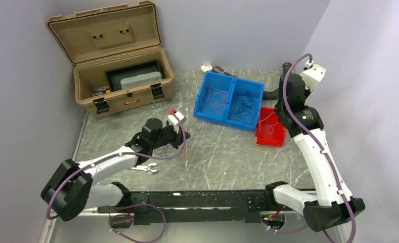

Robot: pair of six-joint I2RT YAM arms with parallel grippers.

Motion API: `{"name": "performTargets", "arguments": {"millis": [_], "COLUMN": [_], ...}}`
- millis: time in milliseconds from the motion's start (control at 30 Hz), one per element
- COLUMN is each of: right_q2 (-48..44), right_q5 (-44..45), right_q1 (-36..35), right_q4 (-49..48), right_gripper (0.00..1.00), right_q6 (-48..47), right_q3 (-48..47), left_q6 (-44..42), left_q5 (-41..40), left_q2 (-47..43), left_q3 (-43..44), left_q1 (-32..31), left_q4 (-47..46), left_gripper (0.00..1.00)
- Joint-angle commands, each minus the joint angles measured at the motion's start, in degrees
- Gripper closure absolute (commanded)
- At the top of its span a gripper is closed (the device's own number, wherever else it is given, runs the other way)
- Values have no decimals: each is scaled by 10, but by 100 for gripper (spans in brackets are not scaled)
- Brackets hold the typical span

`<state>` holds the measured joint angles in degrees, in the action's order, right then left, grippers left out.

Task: Untangle the cables

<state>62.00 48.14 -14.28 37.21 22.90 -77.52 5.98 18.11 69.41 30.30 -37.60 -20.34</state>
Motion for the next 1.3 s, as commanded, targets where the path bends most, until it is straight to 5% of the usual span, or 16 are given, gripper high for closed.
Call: {"name": "performTargets", "arguments": {"millis": [0, 500, 767, 967, 1267], "right_q2": [5, 91, 152, 201, 288], "right_q5": [44, -3, -131, -148, -336], "right_q1": [13, 79, 79, 93, 216], "right_q4": [-53, -108, -126, -111, -197], "right_gripper": [100, 100, 100, 100, 100], "right_q6": [16, 36, 46, 86, 137], "right_q3": [46, 147, 170, 185, 249], "left_q6": [-11, -8, -13, -15, -13], "left_q5": [-1, 6, -2, -1, 1], "left_q2": [-20, -15, -18, -21, -28], "left_q3": [-7, -11, -13, -15, -17], "left_q1": [-2, -4, -4, -3, -4], "left_q4": [-29, -40, -37, -38, -37], "left_gripper": [100, 100, 100, 100, 100]}}
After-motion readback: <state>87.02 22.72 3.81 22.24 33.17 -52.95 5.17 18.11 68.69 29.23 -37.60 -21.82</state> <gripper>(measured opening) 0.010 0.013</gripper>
